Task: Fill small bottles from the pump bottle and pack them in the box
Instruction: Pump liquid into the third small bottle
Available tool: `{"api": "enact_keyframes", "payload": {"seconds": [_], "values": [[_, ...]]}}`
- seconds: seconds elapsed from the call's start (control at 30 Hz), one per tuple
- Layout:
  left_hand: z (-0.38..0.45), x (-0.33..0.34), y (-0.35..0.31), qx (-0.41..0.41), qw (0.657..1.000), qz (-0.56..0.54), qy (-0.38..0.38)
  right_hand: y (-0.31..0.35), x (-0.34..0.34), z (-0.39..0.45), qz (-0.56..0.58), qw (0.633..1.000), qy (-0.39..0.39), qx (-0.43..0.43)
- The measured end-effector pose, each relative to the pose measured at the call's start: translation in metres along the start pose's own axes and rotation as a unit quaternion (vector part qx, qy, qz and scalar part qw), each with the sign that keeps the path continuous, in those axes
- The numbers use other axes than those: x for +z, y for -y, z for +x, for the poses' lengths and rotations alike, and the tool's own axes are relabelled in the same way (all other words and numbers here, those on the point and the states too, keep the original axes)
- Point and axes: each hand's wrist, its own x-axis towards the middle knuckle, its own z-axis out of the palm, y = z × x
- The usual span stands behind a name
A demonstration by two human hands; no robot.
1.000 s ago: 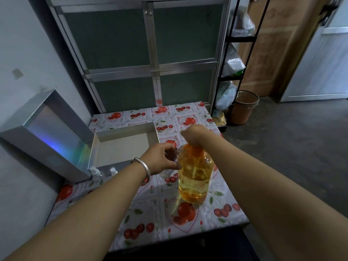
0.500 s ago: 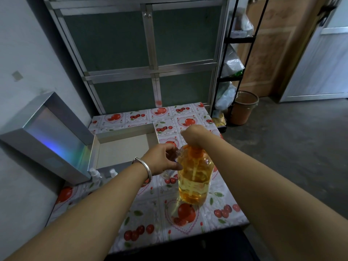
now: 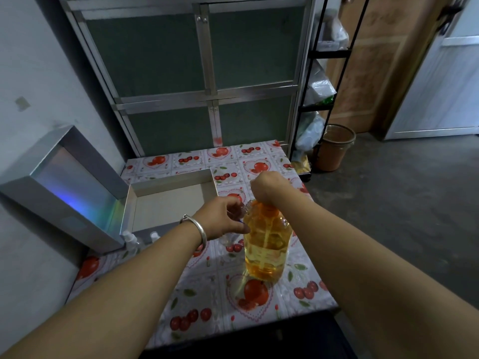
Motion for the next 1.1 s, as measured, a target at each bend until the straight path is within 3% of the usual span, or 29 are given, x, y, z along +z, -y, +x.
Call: {"api": "enact_keyframes", "payload": {"seconds": [0.23, 0.4, 0.57, 0.8, 0.93, 1.1], "values": [[-0.002, -0.001, 0.002, 0.0, 1.0, 0.004, 0.003, 0.001, -0.01, -0.005, 0.086, 0.996, 0.033, -0.014], [-0.001, -0.001, 0.002, -0.003, 1.0, 0.01, 0.006, 0.001, -0.002, 0.0, -0.016, 1.0, 0.003, -0.023], [-0.004, -0.004, 0.001, -0.001, 1.0, 0.01, 0.004, 0.005, -0.009, -0.009, 0.027, 0.999, 0.006, -0.022], [-0.002, -0.004, 0.0, -0.001, 1.0, 0.018, 0.012, 0.004, -0.005, -0.005, -0.017, 1.0, 0.004, -0.016], [-0.001, -0.003, -0.002, -0.007, 0.999, 0.026, 0.017, 0.005, -0.006, -0.005, 0.045, 0.999, 0.013, 0.01], [0.0, -0.002, -0.003, -0.008, 1.0, 0.021, 0.019, 0.002, 0.001, 0.002, 0.004, 1.0, 0.008, -0.006]]}}
